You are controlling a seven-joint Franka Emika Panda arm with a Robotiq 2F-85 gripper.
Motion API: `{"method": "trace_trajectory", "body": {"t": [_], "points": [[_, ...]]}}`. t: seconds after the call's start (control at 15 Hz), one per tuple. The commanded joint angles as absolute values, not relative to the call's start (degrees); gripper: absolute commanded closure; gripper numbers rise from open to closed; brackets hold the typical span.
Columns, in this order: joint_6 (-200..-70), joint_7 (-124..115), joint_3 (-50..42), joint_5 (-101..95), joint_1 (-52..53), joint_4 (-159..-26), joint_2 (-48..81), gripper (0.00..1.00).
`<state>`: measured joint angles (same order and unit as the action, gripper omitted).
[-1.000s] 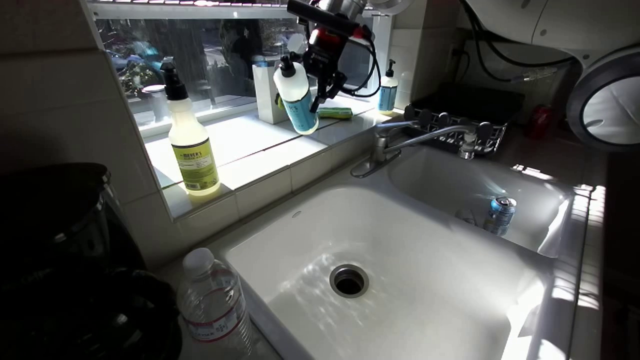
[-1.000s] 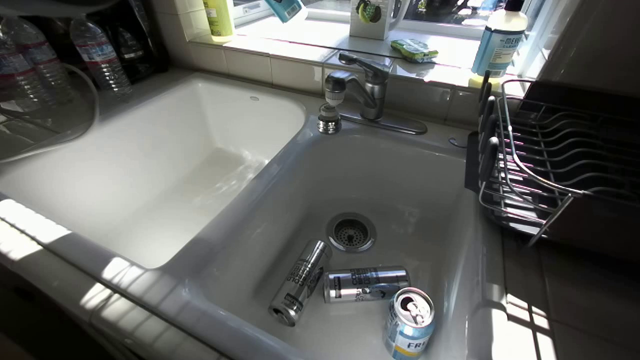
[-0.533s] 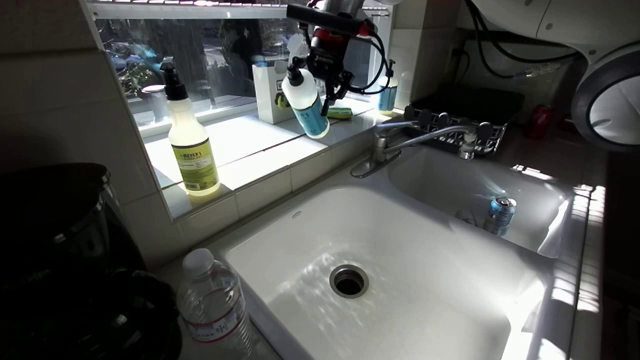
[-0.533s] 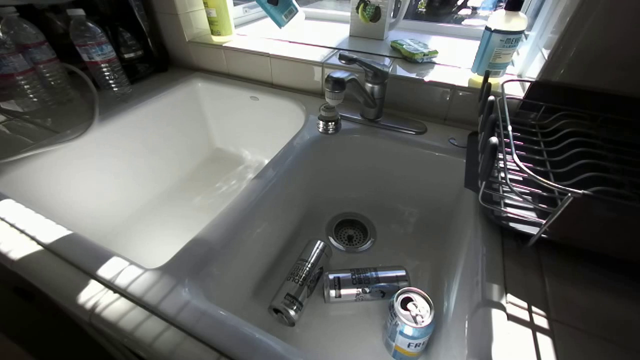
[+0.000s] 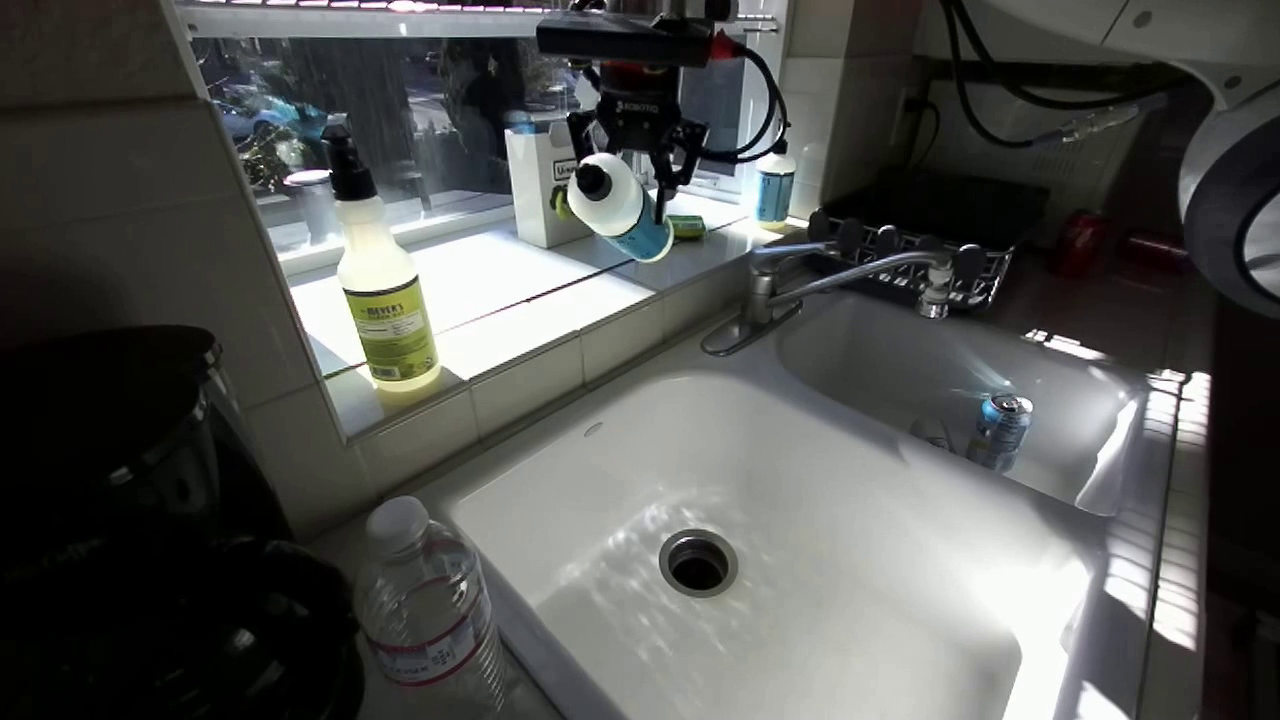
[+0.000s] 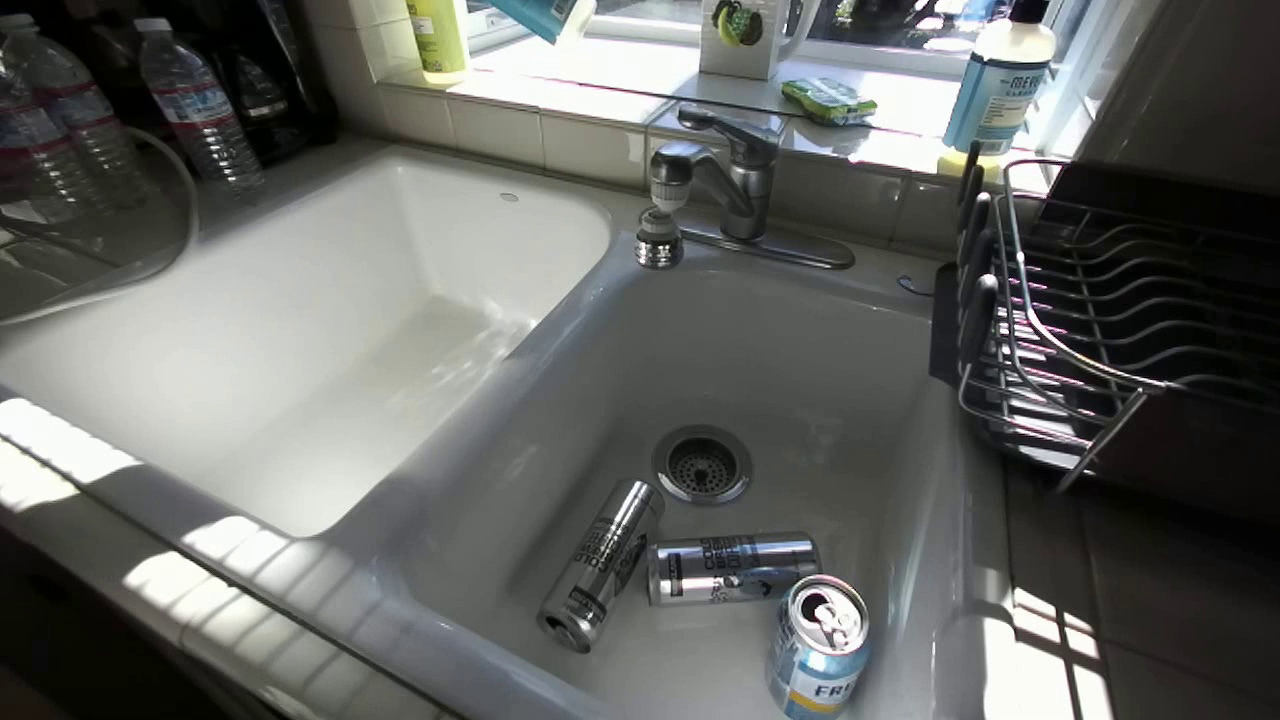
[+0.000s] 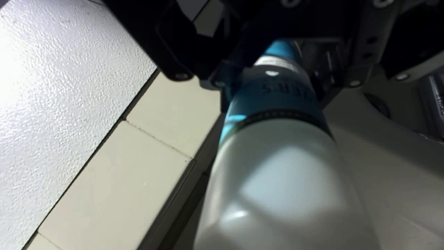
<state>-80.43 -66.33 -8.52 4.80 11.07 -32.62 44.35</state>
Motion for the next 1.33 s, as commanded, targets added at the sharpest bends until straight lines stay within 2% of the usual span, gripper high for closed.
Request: {"method": "trace_trajectory", "body": {"t": [0.0,0.4,0.47,0.93,1.0,1.27], "points": [[-82.1,-64.8,-11.2,-1.2,14.3,-32.4,44.2,0.69],[-85.6,-62.7,-12.6,-7.6,17.3,-33.0,44.3,0.69],[-84.0,-63.8,-11.9,-6.1,16.6,-32.6,44.4,0.44],[-84.5,-63.3,-12.2,-6.6,16.8,-32.6,44.4,0.44],[-83.2,-62.0,-12.6,-7.7,17.4,-32.7,44.1,0.69],[-82.6,-56.6,-13.1,-10.8,19.3,-33.1,42.7,0.69]]}}
